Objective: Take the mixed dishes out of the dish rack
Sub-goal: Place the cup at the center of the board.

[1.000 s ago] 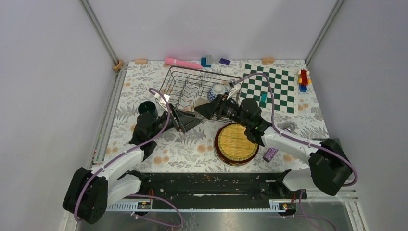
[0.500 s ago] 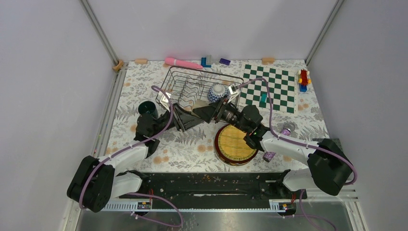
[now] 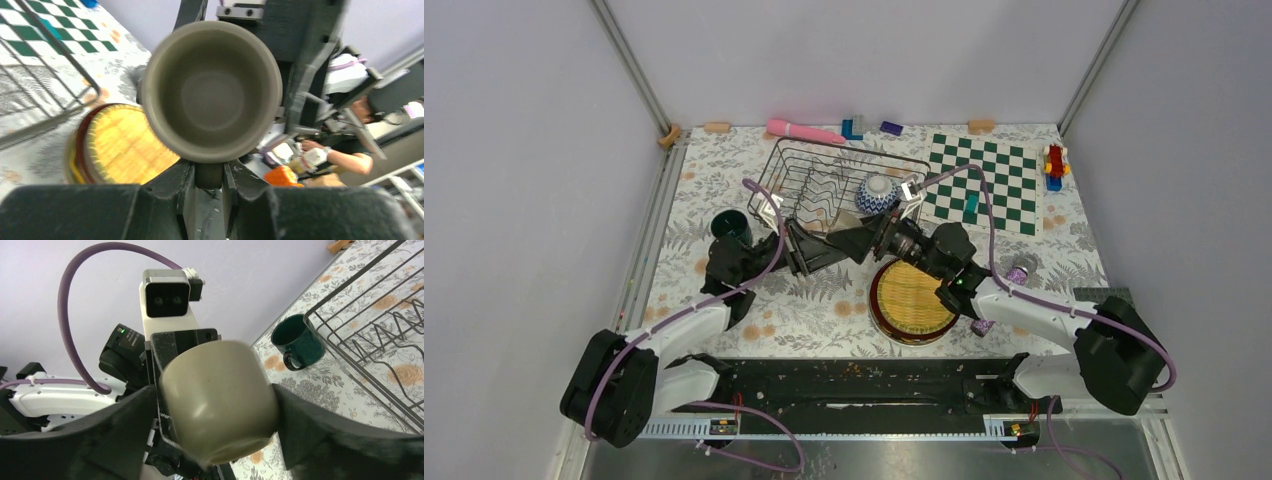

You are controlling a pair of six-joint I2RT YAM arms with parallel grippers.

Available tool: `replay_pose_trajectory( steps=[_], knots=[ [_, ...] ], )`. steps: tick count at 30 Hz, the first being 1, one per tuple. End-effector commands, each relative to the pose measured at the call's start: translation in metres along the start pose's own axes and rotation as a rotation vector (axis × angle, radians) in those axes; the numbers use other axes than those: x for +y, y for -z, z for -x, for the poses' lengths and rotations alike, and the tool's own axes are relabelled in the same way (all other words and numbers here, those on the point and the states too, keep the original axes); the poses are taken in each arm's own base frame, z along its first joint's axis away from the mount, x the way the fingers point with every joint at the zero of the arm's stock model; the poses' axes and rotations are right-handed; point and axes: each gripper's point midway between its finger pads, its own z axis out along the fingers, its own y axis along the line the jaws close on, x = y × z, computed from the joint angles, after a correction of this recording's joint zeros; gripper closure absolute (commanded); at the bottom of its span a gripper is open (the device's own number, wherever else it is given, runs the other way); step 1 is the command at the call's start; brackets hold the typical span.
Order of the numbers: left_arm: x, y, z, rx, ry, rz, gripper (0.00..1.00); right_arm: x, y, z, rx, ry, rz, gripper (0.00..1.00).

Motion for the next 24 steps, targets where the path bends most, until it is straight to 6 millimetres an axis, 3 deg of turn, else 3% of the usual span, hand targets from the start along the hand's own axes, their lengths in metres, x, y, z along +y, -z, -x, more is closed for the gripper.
replay_pose_trajectory(
  steps=[1, 10, 19, 24],
  knots=[
    [0.015, 0.0, 0.021, -0.075, -0.209, 0.109, 1.0, 0.035, 0.009, 0.013, -0.031, 0.021, 0.069, 0.01],
    [0.049, 0.029, 0.033, -0.126, -0.399, 0.42, 1.0, 0.017, 0.035, 0.032, -0.145, 0.061, -0.067, 0.0],
    [0.112, 0.091, 0.074, -0.396, -0.293, 0.936, 1.0, -0.011, 0.069, 0.043, -0.242, 0.096, -0.236, 0.0],
    [0.141, 0.127, 0.08, -0.511, -0.217, 1.173, 1.0, -0.019, 0.079, 0.043, -0.26, 0.097, -0.273, 0.0]
  ],
)
